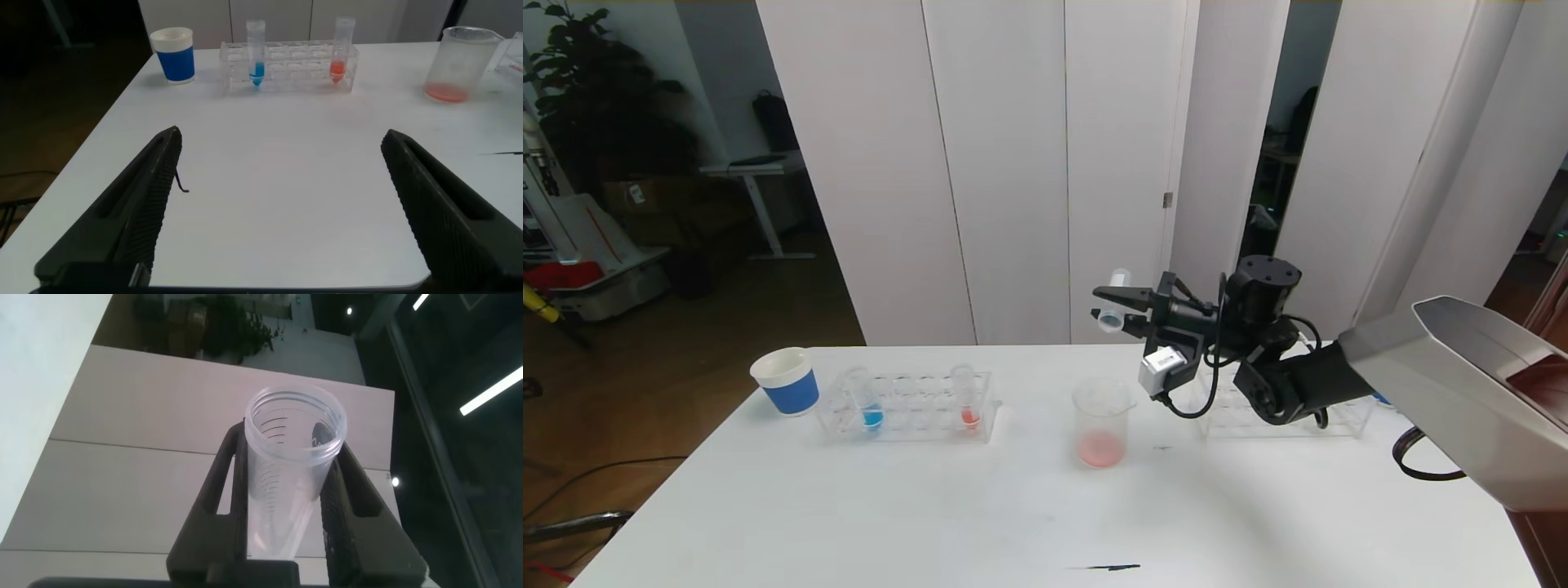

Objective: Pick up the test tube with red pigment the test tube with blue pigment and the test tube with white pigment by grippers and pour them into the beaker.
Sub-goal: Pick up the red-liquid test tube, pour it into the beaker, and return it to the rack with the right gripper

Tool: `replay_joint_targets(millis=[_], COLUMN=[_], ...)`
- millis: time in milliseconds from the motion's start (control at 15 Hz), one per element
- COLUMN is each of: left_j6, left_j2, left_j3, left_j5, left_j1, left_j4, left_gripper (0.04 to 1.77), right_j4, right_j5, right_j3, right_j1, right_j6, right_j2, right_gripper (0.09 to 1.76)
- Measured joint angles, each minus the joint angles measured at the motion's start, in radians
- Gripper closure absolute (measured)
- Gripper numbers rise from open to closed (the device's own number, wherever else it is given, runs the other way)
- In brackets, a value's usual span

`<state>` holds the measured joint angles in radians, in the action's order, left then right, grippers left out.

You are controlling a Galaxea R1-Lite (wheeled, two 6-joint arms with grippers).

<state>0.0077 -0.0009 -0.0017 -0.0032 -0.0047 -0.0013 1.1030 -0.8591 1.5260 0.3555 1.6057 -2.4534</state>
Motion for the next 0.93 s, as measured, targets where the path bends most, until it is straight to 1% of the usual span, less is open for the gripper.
replay_joint_targets(millis=[133,267,467,667,800,933], left_j6=[0.0,0.0,0.0,0.0,0.0,0.0], left_j2=[0.0,0.0,0.0,0.0,0.0,0.0], left_j3=[0.0,0.0,0.0,0.0,0.0,0.0], left_j5=[0.0,0.0,0.0,0.0,0.0,0.0], left_j1=[0.0,0.0,0.0,0.0,0.0,0.0], left_j4=[0.0,0.0,0.0,0.0,0.0,0.0], left_gripper=[0.07,0.07,0.07,0.07,0.07,0.07], right_j4=[0.001,0.01,0.072,0.081,0.105,0.161], right_j5=[0.012,0.079,0.129,0.211,0.34,0.511], right_j3=[0.007,0.008,0.013,0.066,0.104,0.125], right_j1=[0.007,0.016,0.031,0.047,0.054,0.081], right_j6=[-0.006,-0.019,-0.072,-0.134,-0.235,-0.36], right_j2=[0.0,0.001,0.002,0.005,0.007,0.007], right_gripper=[1.27,1.27,1.27,1.27,1.27,1.27])
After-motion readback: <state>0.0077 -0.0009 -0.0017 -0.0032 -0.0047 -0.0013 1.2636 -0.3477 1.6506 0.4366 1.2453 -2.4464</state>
